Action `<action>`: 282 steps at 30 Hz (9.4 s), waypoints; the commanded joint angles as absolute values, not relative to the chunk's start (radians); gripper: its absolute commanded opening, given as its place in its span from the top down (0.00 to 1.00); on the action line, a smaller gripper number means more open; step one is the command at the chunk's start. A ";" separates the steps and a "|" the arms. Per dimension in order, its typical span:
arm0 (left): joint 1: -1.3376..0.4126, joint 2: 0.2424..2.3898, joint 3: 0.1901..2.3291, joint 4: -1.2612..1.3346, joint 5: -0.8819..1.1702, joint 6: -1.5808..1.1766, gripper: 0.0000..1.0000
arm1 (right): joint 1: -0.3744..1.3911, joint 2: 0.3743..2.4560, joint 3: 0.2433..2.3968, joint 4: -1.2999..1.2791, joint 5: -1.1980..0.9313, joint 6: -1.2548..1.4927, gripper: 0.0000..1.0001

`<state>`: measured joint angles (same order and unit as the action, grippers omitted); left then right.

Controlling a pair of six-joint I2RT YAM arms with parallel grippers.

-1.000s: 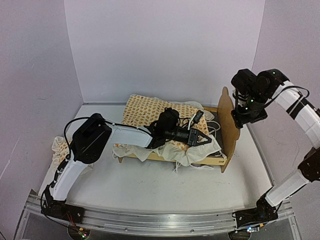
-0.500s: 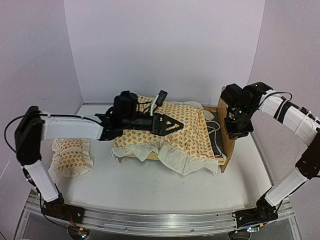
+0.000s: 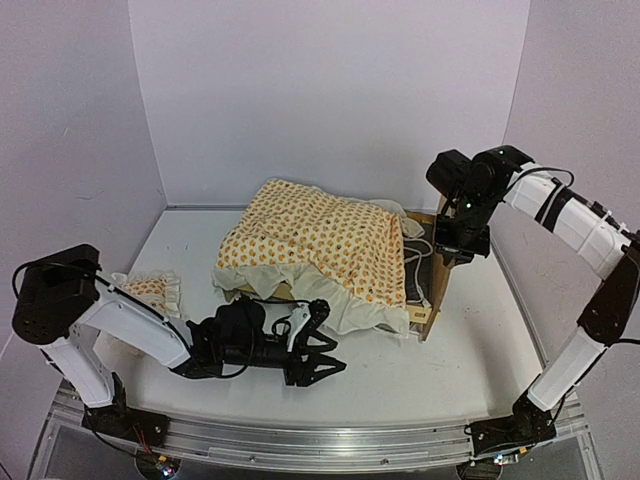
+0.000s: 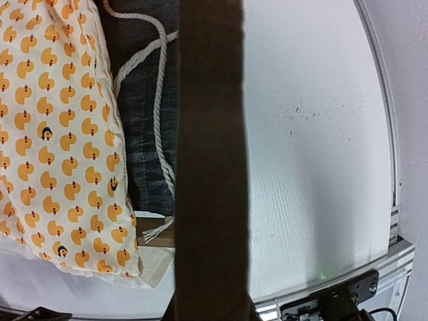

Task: Set up the pet bed

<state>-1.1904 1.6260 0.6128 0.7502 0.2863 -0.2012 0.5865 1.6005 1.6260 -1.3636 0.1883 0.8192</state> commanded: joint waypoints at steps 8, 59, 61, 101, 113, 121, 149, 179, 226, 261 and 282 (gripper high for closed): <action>-1.221 1.913 0.552 1.364 -0.076 -0.107 0.31 | 0.578 1.594 1.886 -1.301 0.161 0.927 1.00; -1.335 1.752 0.720 0.529 0.389 -0.044 0.98 | 0.578 1.503 1.847 -1.163 0.341 0.821 1.00; -1.335 1.717 0.681 0.528 0.389 -0.075 0.97 | 0.577 1.506 1.848 -1.159 0.334 0.820 1.00; -1.182 2.406 1.511 0.628 0.142 0.339 0.24 | 0.578 1.467 1.803 -1.141 0.201 0.803 1.00; -1.175 2.532 1.669 0.381 0.056 0.308 0.37 | 0.578 1.445 1.782 -1.141 0.193 0.797 1.00; -1.203 2.459 1.596 0.287 0.041 0.346 0.97 | 0.578 1.424 1.750 -1.141 0.247 0.755 1.00; -1.230 2.131 1.388 0.375 0.557 0.111 1.00 | 0.583 1.125 1.384 -1.689 0.024 0.303 0.12; -1.178 2.052 1.376 0.380 0.630 0.069 1.00 | 0.810 0.972 0.340 -0.123 -0.326 0.036 0.21; -1.227 2.026 1.109 0.587 0.125 0.136 1.00 | 0.809 0.710 0.503 -0.631 -0.310 0.374 1.00; -1.291 1.907 1.098 0.456 0.468 -0.015 0.73 | 0.810 0.801 0.771 -0.861 -0.372 0.371 1.00; -1.084 2.012 1.248 0.655 0.779 -1.307 0.26 | 0.810 0.990 0.672 -0.516 -0.651 0.015 1.00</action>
<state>-1.0657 1.9911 1.1965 0.5373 0.7437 -0.8673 0.8040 0.9585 0.6437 -0.6193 -0.5884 0.1101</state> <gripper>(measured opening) 0.725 0.021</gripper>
